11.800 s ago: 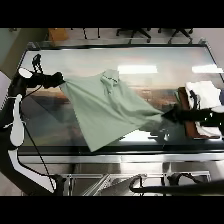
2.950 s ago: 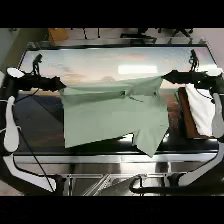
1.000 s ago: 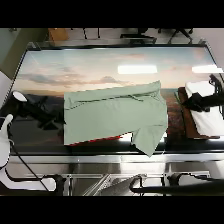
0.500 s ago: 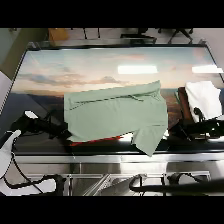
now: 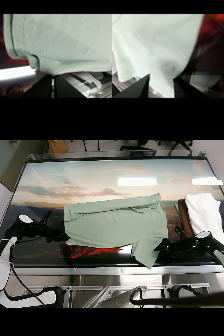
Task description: Fold the shirts.
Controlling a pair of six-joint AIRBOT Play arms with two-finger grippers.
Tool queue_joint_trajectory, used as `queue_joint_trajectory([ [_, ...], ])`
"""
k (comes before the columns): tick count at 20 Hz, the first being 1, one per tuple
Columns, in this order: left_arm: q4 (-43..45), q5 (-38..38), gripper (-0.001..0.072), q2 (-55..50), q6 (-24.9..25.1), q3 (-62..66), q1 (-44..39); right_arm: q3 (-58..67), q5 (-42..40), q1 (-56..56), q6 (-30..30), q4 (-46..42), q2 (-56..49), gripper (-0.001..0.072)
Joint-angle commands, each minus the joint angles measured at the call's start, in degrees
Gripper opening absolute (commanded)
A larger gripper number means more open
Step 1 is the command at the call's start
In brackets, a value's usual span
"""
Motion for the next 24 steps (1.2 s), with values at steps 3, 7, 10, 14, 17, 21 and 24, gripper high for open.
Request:
queue_joint_trajectory([
  [3, 0.4, -1.1, 0.0017, 0.0, 0.6, 0.4, 0.0, -0.7, -5.4, 3.1, -6.4, 6.5, -3.1, 0.0059],
  [7, 2.3, -3.6, 0.0016, 0.0, 1.9, 0.3, 0.0, -0.7, -0.6, 3.1, -4.9, 2.7, -1.1, 0.0018],
  [10, 9.7, -7.9, 0.0016, 0.1, 0.4, 0.3, 0.1, -0.7, 0.6, 3.1, 4.4, -7.8, 5.6, 0.0018],
  [14, 13.4, -9.4, 0.0016, 4.3, -2.1, -2.2, 2.7, -0.7, 3.7, 3.1, 18.4, -23.8, 17.4, 0.0018],
  [17, 13.6, -10.5, 0.0015, 8.8, -2.1, -5.5, 4.6, -0.6, 3.8, 3.1, 15.4, -18.8, 22.8, 0.0018],
  [21, 8.6, -10.5, 0.0015, 11.2, -2.1, -1.1, 4.8, 5.3, -3.2, 3.1, 7.9, -15.0, 24.7, 0.0018],
  [24, 2.9, -10.1, 0.0014, 6.3, -2.3, 10.2, 1.4, 14.0, -9.0, 3.1, -2.0, -5.4, 16.8, 0.0018],
])
